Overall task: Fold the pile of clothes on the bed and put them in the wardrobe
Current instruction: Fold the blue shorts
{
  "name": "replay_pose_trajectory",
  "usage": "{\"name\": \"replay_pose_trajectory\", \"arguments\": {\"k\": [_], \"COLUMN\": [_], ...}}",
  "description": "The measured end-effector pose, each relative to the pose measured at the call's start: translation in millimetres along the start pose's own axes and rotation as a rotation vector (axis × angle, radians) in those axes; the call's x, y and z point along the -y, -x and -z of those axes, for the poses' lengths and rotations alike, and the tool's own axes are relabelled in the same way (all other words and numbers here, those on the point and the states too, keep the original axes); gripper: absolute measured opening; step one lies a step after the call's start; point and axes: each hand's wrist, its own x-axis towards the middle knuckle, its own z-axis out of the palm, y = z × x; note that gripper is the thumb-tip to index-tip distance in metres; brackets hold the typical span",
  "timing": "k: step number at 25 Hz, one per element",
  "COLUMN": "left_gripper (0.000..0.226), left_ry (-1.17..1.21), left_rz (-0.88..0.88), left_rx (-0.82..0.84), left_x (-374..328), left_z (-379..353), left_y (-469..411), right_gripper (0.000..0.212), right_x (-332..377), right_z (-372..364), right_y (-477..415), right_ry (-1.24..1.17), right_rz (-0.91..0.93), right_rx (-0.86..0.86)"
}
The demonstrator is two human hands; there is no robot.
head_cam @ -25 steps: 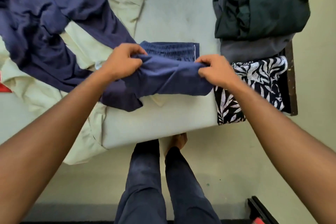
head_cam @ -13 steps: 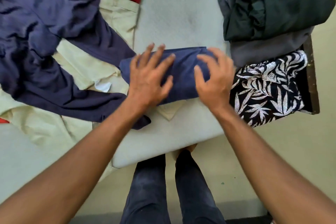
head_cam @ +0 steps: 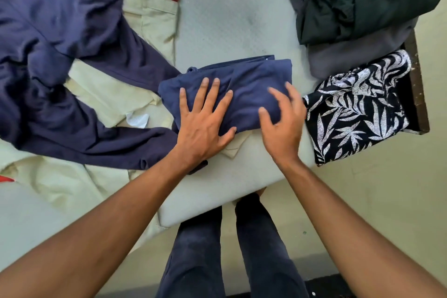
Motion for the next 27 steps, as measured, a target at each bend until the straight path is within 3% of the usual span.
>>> {"name": "replay_pose_trajectory", "arguments": {"k": [2,4,6,9,12,16,20,24,27], "left_gripper": [0.084,0.090,0.091,0.089,0.090,0.092,0.088,0.073,0.074], "left_ry": [0.002,-0.025,-0.052,-0.066,-0.044,0.074,0.229,0.556,0.545], "left_rz": [-0.028,-0.056,-0.062,-0.051,-0.039,0.068,0.187,0.196,0.111], "left_rx": [-0.009,0.040,0.083,0.099,0.100,0.063,0.015,-0.031,-0.028], "left_x": [0.6,1.0,3.7,3.6,2.3,-5.2,-13.1,-2.5,12.3], "left_z": [3.8,-0.2,-5.5,-9.2,-7.1,-0.1,17.3,51.9,87.9], "left_y": [12.4,23.4,24.9,18.0,13.3,9.2,-5.0,-22.1,-27.6], "right_gripper": [0.051,0.048,0.043,0.056,0.042,0.038,0.038,0.047,0.045], "right_x": [-0.3,5.8,15.5,27.8,35.4,46.4,71.5,101.9,135.2], "right_z": [9.2,10.5,3.3,-14.4,-19.7,-7.7,10.5,25.4,41.4], "right_y": [16.2,20.6,20.2,7.2,-11.1,-20.5,-35.2,-66.4,-97.4], "right_ry": [-0.304,-0.795,-1.092,-1.123,-1.096,-1.163,-1.104,-0.973,-0.968], "right_rz": [-0.459,-0.997,-1.252,-1.261,-1.206,-1.191,-1.032,-0.877,-0.800], "right_rx": [-0.146,-0.066,0.039,-0.089,-0.184,-0.088,-0.010,0.016,0.043]}}
